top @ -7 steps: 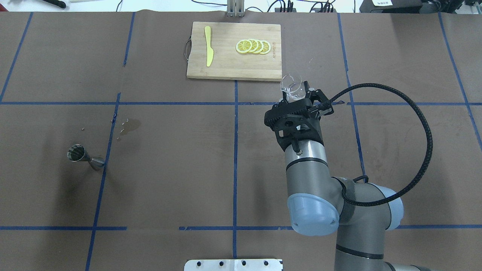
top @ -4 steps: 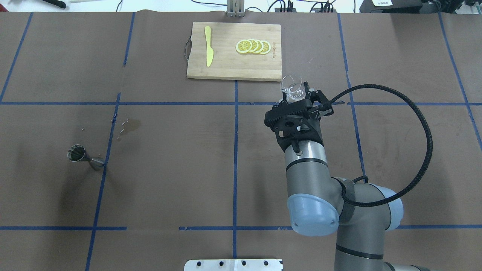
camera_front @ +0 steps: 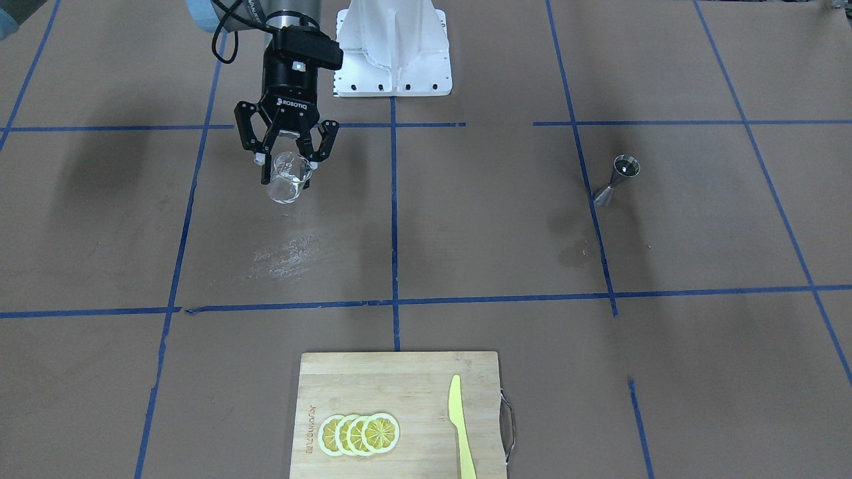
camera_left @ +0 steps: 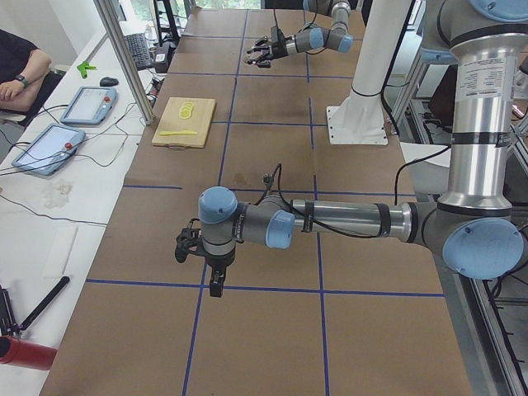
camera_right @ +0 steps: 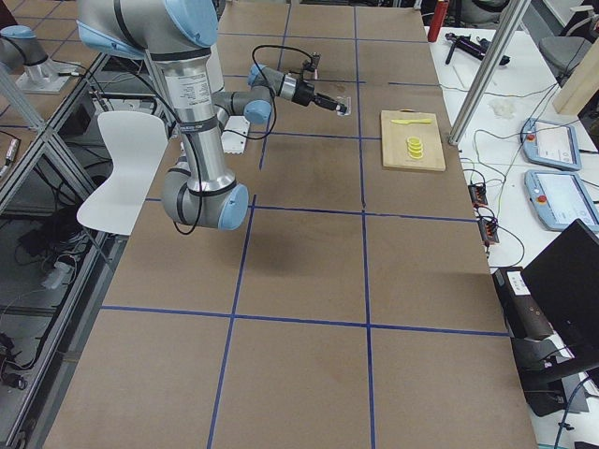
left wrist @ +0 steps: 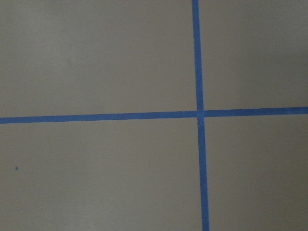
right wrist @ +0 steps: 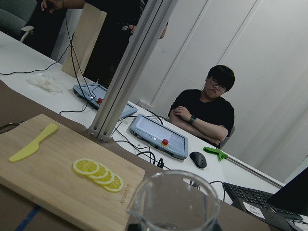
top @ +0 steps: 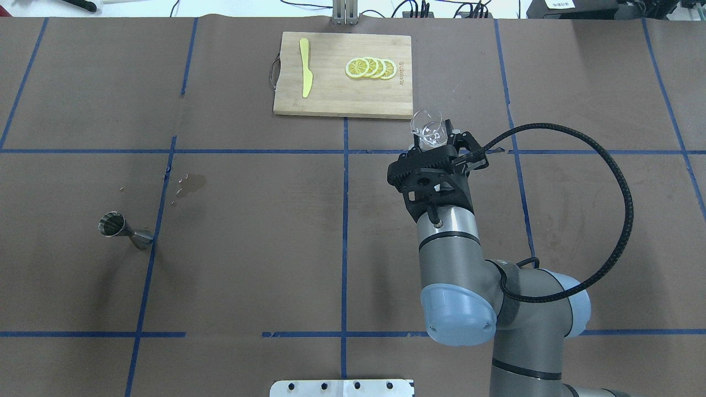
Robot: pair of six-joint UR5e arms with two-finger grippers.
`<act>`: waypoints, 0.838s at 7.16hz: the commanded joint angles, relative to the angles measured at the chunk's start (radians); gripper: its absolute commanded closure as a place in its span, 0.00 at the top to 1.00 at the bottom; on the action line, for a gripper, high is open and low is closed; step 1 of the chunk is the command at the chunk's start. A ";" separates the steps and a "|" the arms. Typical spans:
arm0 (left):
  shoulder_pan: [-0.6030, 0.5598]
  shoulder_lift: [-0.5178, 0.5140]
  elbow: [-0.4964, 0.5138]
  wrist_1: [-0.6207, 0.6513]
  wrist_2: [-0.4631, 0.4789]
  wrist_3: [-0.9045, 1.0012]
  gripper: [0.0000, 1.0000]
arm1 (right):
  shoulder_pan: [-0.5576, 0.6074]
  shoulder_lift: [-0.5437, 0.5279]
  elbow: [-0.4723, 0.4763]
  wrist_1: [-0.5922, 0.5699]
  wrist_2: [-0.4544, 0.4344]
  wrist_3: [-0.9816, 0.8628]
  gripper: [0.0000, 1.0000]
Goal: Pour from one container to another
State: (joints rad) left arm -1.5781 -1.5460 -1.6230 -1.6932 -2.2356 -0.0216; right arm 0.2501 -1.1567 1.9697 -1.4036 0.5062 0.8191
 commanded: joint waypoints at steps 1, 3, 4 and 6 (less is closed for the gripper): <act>-0.056 0.006 0.008 -0.002 -0.073 0.097 1.00 | 0.000 0.000 0.000 0.000 0.000 0.000 0.00; -0.054 0.003 0.000 -0.029 -0.091 0.098 1.00 | 0.000 0.000 0.001 0.000 0.002 0.000 0.00; -0.054 0.003 -0.004 -0.022 -0.093 0.098 1.00 | -0.002 0.002 0.000 0.000 0.002 0.000 0.00; -0.053 -0.005 -0.008 -0.023 -0.088 0.095 1.00 | -0.003 0.000 0.000 0.000 0.002 0.000 0.00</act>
State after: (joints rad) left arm -1.6319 -1.5456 -1.6269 -1.7172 -2.3269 0.0752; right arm 0.2482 -1.1562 1.9700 -1.4036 0.5077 0.8191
